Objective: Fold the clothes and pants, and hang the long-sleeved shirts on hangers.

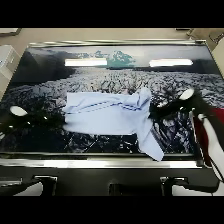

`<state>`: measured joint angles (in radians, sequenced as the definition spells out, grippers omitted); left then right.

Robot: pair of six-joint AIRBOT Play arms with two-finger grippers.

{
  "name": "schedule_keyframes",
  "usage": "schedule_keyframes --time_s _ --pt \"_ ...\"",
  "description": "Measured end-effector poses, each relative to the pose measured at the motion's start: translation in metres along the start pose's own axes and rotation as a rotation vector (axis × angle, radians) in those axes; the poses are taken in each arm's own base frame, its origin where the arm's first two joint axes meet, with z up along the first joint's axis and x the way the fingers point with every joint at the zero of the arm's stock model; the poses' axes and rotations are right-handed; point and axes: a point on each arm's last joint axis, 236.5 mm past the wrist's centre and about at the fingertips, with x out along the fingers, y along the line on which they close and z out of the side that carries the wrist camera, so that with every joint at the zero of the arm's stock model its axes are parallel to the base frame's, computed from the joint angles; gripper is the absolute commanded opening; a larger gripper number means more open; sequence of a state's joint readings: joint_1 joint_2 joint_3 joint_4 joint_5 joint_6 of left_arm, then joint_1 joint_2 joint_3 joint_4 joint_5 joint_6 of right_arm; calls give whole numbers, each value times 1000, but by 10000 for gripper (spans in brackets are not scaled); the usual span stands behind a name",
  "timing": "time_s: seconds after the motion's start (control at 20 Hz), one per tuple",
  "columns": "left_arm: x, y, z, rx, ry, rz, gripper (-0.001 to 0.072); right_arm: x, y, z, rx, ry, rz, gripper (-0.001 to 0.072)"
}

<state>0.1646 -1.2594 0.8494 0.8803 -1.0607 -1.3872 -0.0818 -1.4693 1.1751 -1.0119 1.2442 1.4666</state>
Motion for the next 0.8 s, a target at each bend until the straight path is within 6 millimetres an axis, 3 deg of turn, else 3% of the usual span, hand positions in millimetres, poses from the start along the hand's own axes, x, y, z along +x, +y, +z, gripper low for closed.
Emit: schedule_keyframes --time_s 0.1,0.15,0.25,0.3,0.35,0.4,0.5,0.7,0.8 --pt "-63 -42 50 113 -228 -33 22 -72 27 44 -92 -224 10 35" --pt "-105 -67 72 173 -364 -49 22 -123 46 65 -159 -374 6 35" --pt "-214 -126 103 291 -692 -87 22 -241 86 85 -291 -710 -32 35" --pt "-274 -157 105 343 -868 -114 22 -298 104 81 -345 -868 -63 35" --pt "-330 -184 96 379 -1021 -151 22 -353 124 66 -400 -1020 -95 35" --pt "-375 -206 81 403 -1144 -189 22 -395 142 46 -443 -1138 -111 36" --pt "-446 -237 41 435 -1341 -266 22 -462 171 -4 -513 -1340 -142 36" --pt "-533 -267 -31 460 -1598 -407 22 -543 203 -87 -583 -1631 -171 35" --pt "-560 -272 -51 444 -1688 -473 22 -569 211 -113 -595 -1743 -180 35"
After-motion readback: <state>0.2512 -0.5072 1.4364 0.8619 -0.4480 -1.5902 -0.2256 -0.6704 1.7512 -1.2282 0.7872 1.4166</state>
